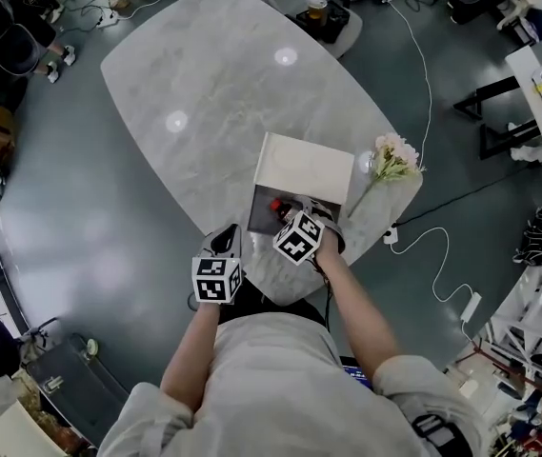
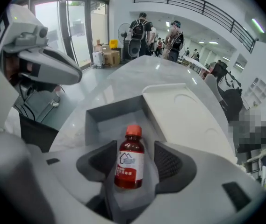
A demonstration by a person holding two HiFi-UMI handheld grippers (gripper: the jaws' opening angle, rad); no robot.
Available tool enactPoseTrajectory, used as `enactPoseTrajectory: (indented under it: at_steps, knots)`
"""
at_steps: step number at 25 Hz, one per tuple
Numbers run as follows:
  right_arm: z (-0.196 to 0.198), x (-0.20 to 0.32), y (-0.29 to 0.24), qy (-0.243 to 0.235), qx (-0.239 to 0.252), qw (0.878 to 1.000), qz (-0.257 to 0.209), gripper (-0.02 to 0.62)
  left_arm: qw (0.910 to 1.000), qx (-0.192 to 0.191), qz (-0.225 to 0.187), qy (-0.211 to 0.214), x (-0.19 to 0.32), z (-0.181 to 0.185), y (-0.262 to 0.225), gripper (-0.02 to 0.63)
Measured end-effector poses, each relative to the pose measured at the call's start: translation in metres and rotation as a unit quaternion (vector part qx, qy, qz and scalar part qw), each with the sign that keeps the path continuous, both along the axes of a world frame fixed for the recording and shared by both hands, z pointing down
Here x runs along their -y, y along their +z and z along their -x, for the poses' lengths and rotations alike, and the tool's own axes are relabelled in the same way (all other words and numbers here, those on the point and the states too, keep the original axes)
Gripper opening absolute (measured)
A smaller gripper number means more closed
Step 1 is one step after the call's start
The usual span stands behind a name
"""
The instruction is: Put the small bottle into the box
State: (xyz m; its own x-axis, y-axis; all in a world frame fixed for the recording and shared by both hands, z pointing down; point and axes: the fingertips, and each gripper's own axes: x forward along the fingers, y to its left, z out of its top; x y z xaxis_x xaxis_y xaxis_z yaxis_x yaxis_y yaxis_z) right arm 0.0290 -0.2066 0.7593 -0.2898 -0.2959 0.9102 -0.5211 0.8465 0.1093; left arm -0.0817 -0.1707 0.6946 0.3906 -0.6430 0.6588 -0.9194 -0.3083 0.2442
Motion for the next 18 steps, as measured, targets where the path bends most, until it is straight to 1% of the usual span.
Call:
enactPoseTrajectory:
  at_steps: [3, 5, 6, 7, 8, 9, 10, 12, 15, 18]
  knots:
    - [-0.003, 0.004, -0.023, 0.032, 0.039, 0.998, -0.023, 0.247, 1.0000, -0.002, -0.005, -0.005, 0.005, 0.000, -0.003, 0.023]
    - [-0.009, 0.003, -0.039, 0.057, 0.068, 0.995, -0.041, 0.245, 0.9999, -0.002, -0.010, -0.006, 0.008, -0.001, -0.006, 0.023]
    - [-0.012, 0.001, -0.048, 0.070, 0.086, 0.993, -0.050, 0.236, 0.9999, -0.002, -0.013, -0.006, 0.009, -0.002, -0.007, 0.023]
    - [-0.015, -0.002, -0.058, 0.085, 0.110, 0.989, -0.059, 0.183, 0.9999, -0.002, -0.016, -0.006, 0.010, -0.004, -0.009, 0.023]
    - [-0.018, -0.006, -0.067, 0.103, 0.137, 0.983, -0.067, 0.086, 0.9998, -0.002, -0.019, -0.007, 0.010, -0.006, -0.012, 0.023]
    - [-0.021, -0.009, -0.077, 0.121, 0.164, 0.976, -0.073, 0.056, 0.9997, -0.002, -0.022, -0.009, 0.010, -0.010, -0.015, 0.023]
    - [-0.025, -0.013, -0.084, 0.138, 0.187, 0.969, -0.079, 0.041, 0.9996, -0.002, -0.026, -0.011, 0.009, -0.013, -0.019, 0.023]
    - [-0.037, -0.019, -0.097, 0.166, 0.216, 0.957, -0.098, 0.032, 0.9992, -0.001, -0.036, -0.015, 0.007, -0.023, -0.028, 0.023]
    - [-0.058, -0.029, -0.114, 0.206, 0.242, 0.939, -0.131, 0.026, 0.9983, 0.000, -0.056, -0.014, -0.003, -0.040, -0.044, 0.023]
    - [-0.077, -0.040, -0.136, 0.237, 0.267, 0.920, -0.160, 0.026, 0.9975, -0.007, -0.070, -0.011, -0.020, -0.059, -0.062, 0.023]
